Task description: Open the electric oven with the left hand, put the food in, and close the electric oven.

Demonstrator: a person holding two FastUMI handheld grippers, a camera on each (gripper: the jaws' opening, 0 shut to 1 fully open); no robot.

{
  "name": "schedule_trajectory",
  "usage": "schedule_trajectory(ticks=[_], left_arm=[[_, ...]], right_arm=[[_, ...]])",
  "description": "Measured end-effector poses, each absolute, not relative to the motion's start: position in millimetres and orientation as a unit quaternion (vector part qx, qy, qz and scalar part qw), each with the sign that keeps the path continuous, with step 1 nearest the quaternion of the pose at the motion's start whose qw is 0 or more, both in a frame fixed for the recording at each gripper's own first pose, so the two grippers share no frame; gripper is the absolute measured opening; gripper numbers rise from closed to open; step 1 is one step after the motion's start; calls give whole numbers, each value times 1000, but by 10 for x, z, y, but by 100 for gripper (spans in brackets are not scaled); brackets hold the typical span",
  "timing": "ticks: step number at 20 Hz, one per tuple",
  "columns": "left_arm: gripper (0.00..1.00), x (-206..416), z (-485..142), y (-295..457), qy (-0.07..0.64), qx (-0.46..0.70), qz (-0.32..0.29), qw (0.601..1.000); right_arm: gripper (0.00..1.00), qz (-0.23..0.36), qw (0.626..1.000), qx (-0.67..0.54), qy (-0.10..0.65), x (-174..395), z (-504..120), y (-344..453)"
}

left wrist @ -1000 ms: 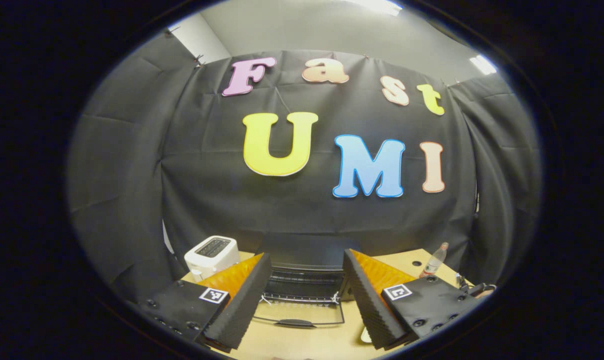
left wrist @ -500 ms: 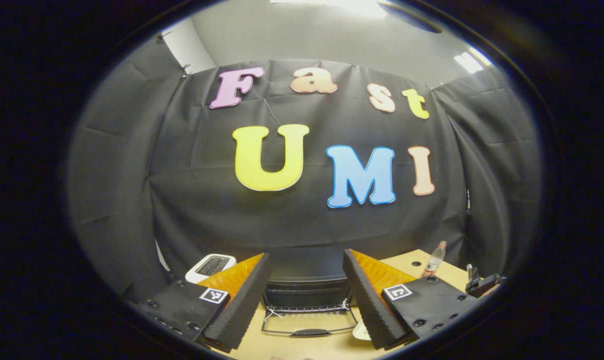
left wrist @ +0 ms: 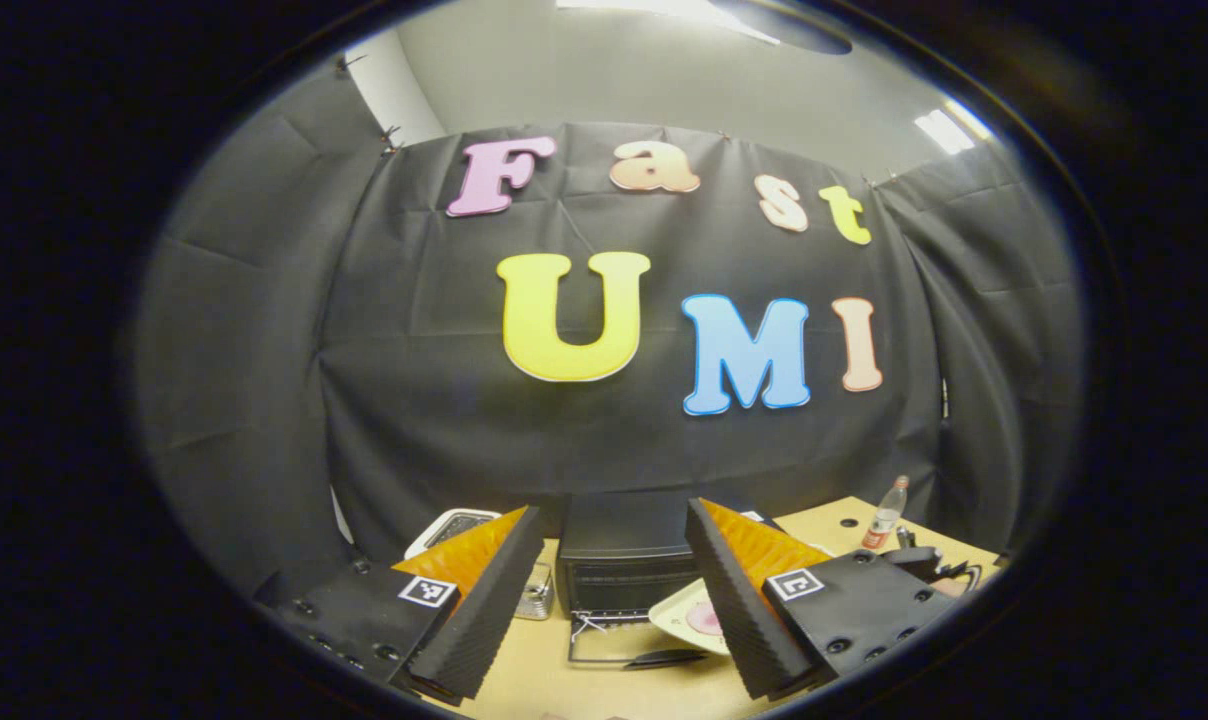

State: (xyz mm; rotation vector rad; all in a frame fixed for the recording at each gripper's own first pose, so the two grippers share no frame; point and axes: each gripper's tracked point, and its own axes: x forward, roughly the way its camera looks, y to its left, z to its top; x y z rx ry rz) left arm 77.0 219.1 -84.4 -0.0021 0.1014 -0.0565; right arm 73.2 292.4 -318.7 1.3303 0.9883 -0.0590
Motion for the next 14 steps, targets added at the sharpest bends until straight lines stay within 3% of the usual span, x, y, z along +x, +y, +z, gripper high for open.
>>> schedule_trajectory(ticks=[2, 9, 14], left_arm=[[100, 728, -880, 2350, 55, -2, -16, 998], [100, 649, -1061, 2845, 77, 1, 25, 997], [97, 609, -1194, 3060, 95, 3, 43, 994]], right_arm=[[2, -53, 662, 611, 430, 897, -3238, 3060], [2, -159, 647, 640, 383, 1510, -3482, 3277], [2, -190, 637, 662, 346, 1949, -3585, 3567]])
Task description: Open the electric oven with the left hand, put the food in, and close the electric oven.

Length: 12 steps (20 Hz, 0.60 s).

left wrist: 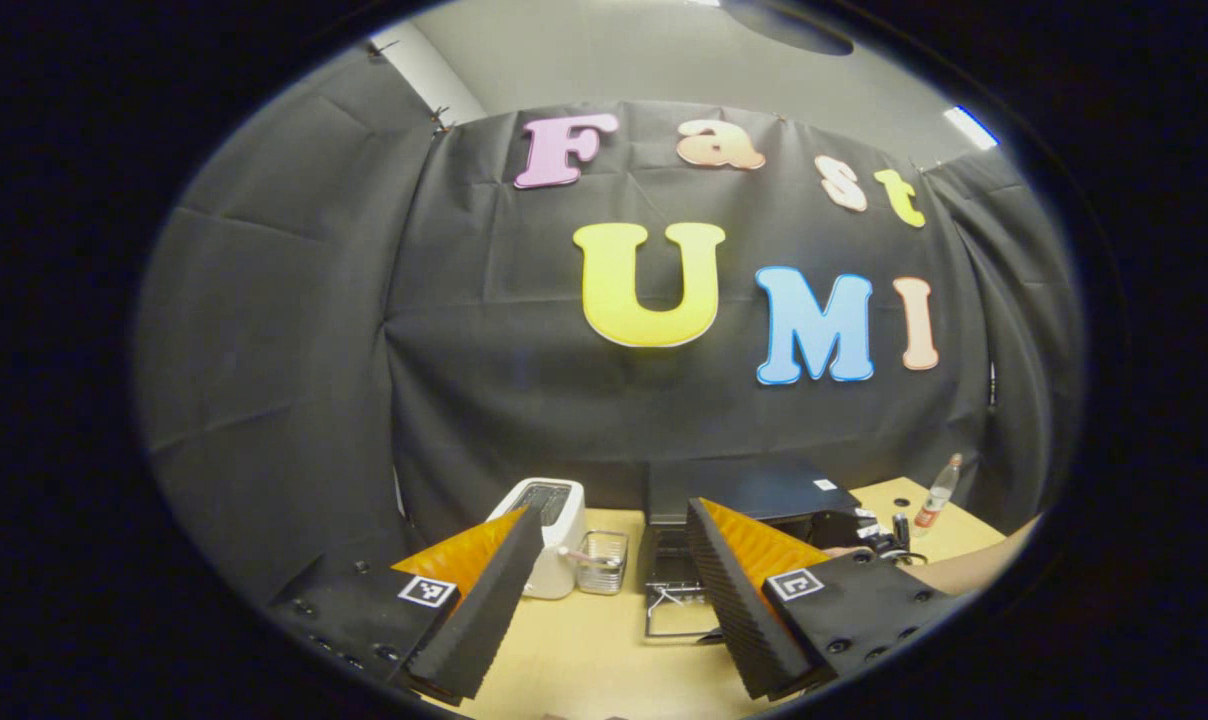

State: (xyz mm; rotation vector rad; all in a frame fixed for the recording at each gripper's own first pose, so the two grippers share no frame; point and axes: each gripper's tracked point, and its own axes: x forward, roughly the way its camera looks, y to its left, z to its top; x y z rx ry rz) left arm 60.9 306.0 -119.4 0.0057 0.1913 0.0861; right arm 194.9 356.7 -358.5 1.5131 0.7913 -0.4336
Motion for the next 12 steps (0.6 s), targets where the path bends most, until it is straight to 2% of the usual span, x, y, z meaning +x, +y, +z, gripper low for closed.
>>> schedule_trajectory(ticks=[1, 2, 4, 6, 9, 12], left_arm=[[97, 602, -1208, 3092, 98, 4, 48, 994], [92, 607, -1218, 3126, 99, 4, 52, 994], [97, 588, -1227, 3200, 103, 6, 62, 993], [97, 551, -1236, 3251, 105, 8, 72, 992], [100, 511, -1266, 3292, 109, 8, 83, 991], [100, 526, -1283, 3236, 112, 2, 83, 990]], right_arm=[[2, -193, 633, 667, 341, 2018, -3605, 3643], [2, -195, 632, 672, 333, 2092, -3630, 3687], [2, -200, 625, 686, 314, 2247, -3636, 3751], [2, -206, 624, 692, 301, 2381, -3640, 3774], [2, -201, 633, 685, 299, 2469, -3639, 3745], [6, -181, 641, 685, 295, 2469, -3529, 3732]])
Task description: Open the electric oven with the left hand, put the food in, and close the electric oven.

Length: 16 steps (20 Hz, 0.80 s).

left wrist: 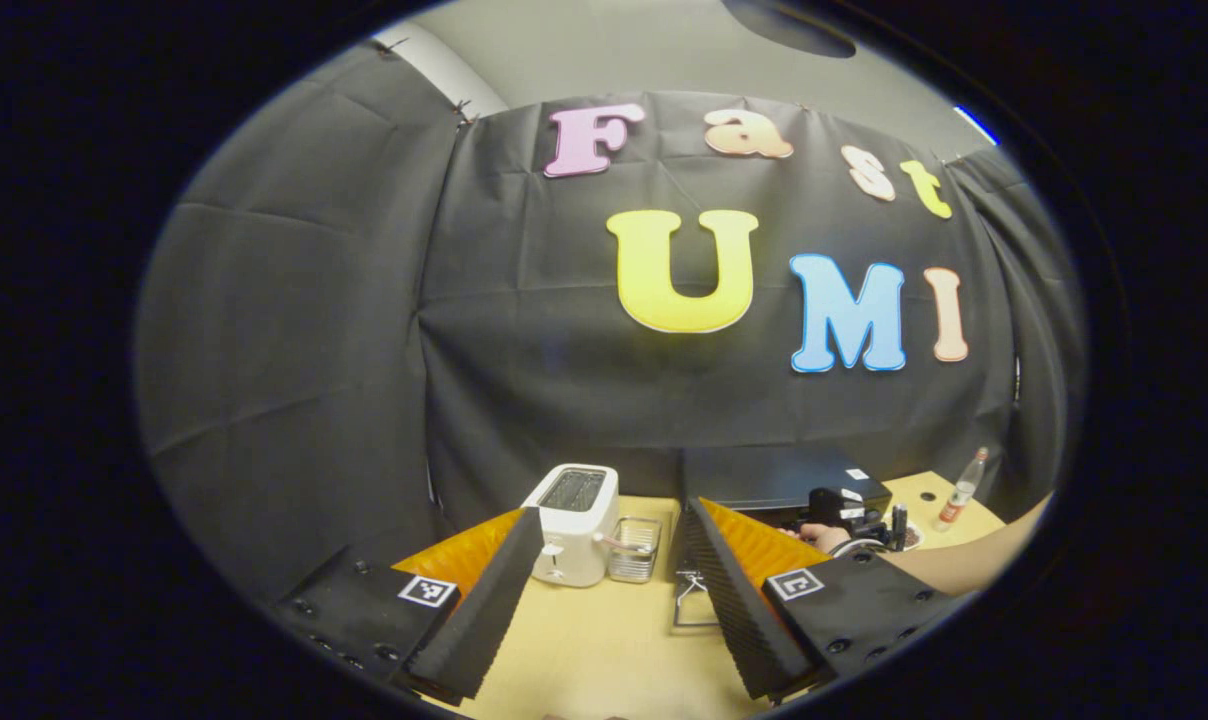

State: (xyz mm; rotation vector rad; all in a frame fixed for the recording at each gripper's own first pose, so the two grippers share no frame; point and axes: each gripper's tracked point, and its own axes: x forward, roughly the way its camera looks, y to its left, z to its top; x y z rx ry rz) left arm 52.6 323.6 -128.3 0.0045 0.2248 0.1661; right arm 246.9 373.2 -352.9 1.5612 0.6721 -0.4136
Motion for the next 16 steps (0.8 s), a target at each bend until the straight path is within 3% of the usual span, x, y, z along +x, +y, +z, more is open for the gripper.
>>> schedule_trajectory(ticks=[1, 4, 7, 9, 12, 16], left_arm=[[100, 549, -1271, 3208, 110, 2, 81, 991], [100, 631, -1225, 3043, 101, 1, 68, 993], [100, 726, -1224, 2839, 99, -3, 52, 994], [100, 784, -1221, 2700, 99, -8, 41, 994], [100, 849, -1182, 2469, 92, -7, 22, 996], [100, 921, -1186, 2083, 91, -10, -7, 996]], right_arm=[[8, -174, 649, 678, 300, 2428, -3500, 3732], [34, -138, 682, 637, 333, 2242, -3424, 3772], [38, -102, 727, 578, 357, 1986, -3326, 3642], [43, -63, 778, 510, 362, 1790, -3159, 3464], [44, -7, 860, 390, 328, 1537, -2711, 3050], [44, 41, 937, 244, 248, 1236, -1997, 2495]])
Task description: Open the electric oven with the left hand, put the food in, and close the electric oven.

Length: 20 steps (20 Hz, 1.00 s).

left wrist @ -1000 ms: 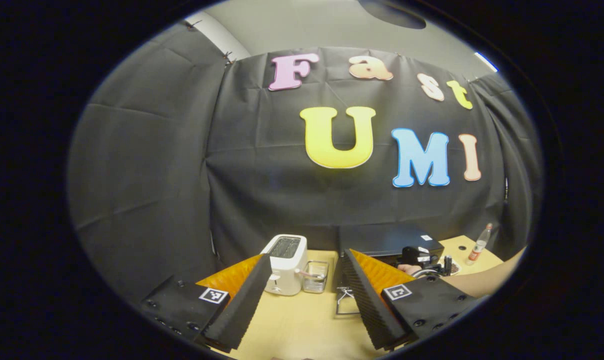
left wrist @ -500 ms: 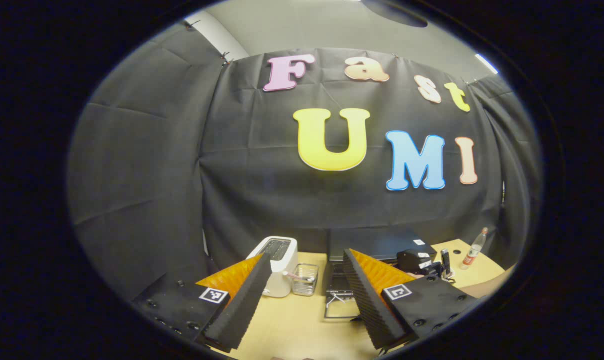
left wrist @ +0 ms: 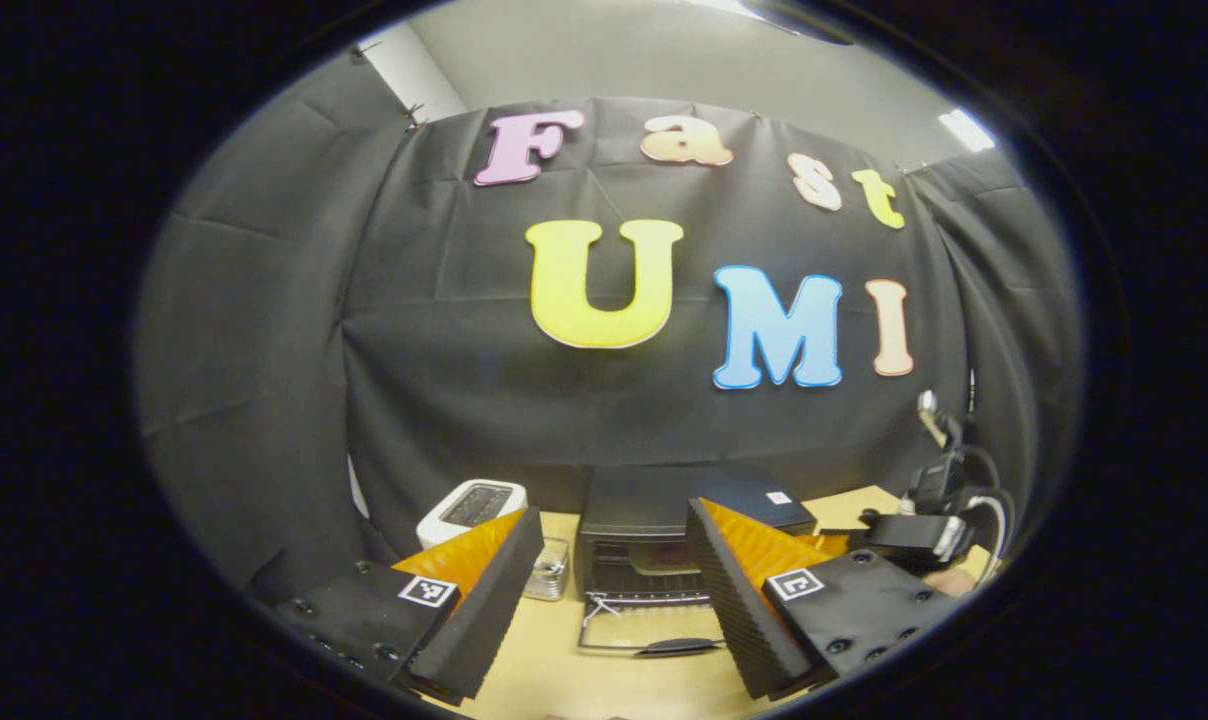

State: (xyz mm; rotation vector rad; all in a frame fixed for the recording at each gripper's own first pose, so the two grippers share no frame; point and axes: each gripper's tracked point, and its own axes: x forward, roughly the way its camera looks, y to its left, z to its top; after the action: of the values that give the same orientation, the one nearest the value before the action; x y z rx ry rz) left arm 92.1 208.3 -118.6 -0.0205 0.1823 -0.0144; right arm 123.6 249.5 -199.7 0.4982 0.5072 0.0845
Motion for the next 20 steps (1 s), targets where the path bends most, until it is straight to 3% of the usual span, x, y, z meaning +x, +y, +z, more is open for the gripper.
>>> schedule_trajectory(ticks=[5, 12, 15, 16, 17, 18, 20], left_arm=[[100, 981, -992, 1616, 74, -10, -39, 996], [97, 1018, -531, 1095, 31, -11, -57, 998], [98, 1002, -476, 1025, 24, -7, -47, 999], [97, 1006, -523, 1005, 31, -7, -45, 998], [100, 1015, -594, 985, 42, -8, -45, 998], [99, 1031, -671, 976, 52, -9, -44, 998], [97, 1077, -862, 971, 81, -7, -45, 996]], right_arm=[[44, 51, 976, 154, 146, 967, -1304, 1935], [44, 5, 995, 76, 58, 647, -453, 1177], [99, -3, 997, 61, 41, 510, -273, 996], [99, -3, 997, 64, 44, 518, -291, 967], [92, -3, 996, 68, 49, 513, -310, 948], [99, -3, 996, 68, 53, 528, -346, 912], [99, -4, 996, 68, 53, 559, -335, 849]])
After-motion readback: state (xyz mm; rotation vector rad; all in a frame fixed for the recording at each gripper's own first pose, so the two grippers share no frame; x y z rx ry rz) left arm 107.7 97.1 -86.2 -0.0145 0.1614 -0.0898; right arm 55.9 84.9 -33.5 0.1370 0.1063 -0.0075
